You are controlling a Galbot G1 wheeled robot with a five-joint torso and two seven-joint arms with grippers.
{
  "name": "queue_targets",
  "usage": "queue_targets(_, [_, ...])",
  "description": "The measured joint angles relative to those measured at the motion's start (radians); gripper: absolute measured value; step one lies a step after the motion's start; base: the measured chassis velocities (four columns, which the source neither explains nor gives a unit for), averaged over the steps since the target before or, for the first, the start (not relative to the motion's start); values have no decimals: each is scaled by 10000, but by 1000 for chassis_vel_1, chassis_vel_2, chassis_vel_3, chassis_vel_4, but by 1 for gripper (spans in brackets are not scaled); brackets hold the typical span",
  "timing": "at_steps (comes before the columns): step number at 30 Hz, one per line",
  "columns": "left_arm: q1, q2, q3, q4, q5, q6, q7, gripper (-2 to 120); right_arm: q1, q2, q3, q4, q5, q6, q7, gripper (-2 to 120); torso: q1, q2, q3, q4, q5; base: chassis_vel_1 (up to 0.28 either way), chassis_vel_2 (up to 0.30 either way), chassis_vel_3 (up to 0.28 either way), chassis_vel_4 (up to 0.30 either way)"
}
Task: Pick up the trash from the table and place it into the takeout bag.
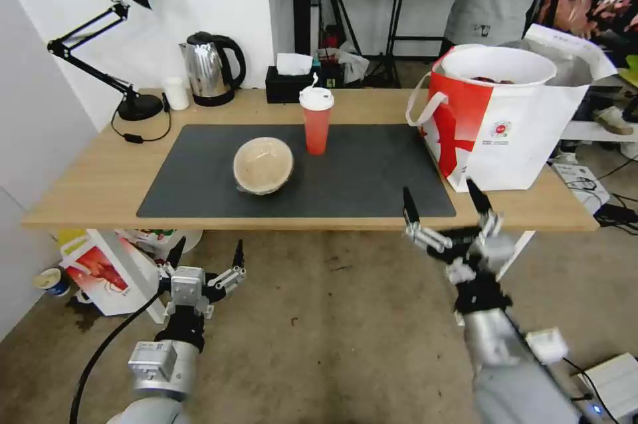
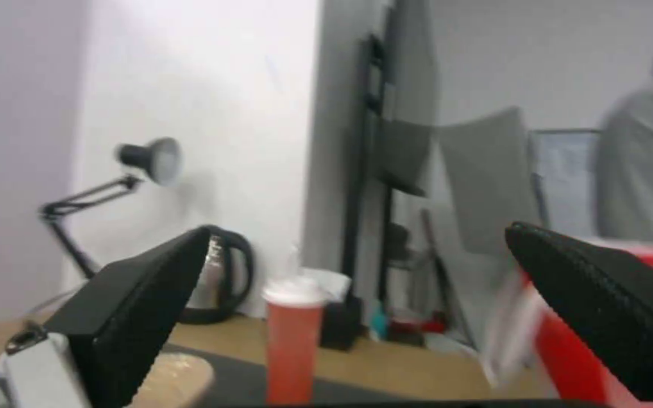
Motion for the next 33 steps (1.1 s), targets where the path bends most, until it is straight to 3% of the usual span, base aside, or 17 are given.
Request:
queue_targets(1, [0, 0, 0, 0, 0, 0, 0, 100, 0, 0, 0, 0, 0, 0, 0, 100, 0, 0, 0, 0, 0, 0, 0, 0, 0])
queue_targets(3, [0, 1, 0, 0, 0, 0, 0, 100, 1133, -1417, 75, 94, 1480, -343, -274, 100, 0, 0, 0, -2, 3, 0, 0, 0, 0])
queue_targets(5, [0, 0, 1, 0, 0, 0, 0, 100, 1925, -2329, 66, 114, 2555, -544, -496, 100, 0, 0, 0, -4, 3, 0, 0, 0, 0])
queue_targets(13, [0, 0, 0, 0, 0, 0, 0, 100, 4937, -4072, -711, -222, 5300, -1261, -1143, 100, 0, 0, 0, -1, 1, 0, 0, 0, 0])
queue_targets(19, [0, -1, 0, 0, 0, 0, 0, 100, 6730, -4522, -1579, -600, 6835, -1893, -1394, 100, 0, 0, 0, -4, 0, 0, 0, 0, 0])
queue_targets(27, [1, 0, 0, 1, 0, 0, 0, 100, 9797, -4593, -3729, -1528, 9325, -2762, -1805, 100, 0, 2, 0, 0, 0, 0, 0, 0, 0])
queue_targets(33, [0, -1, 0, 0, 0, 0, 0, 100, 10695, -4467, -4894, -2114, 10129, -3301, -1843, 100, 0, 2, -1, -3, -1, 0, 0, 0, 0])
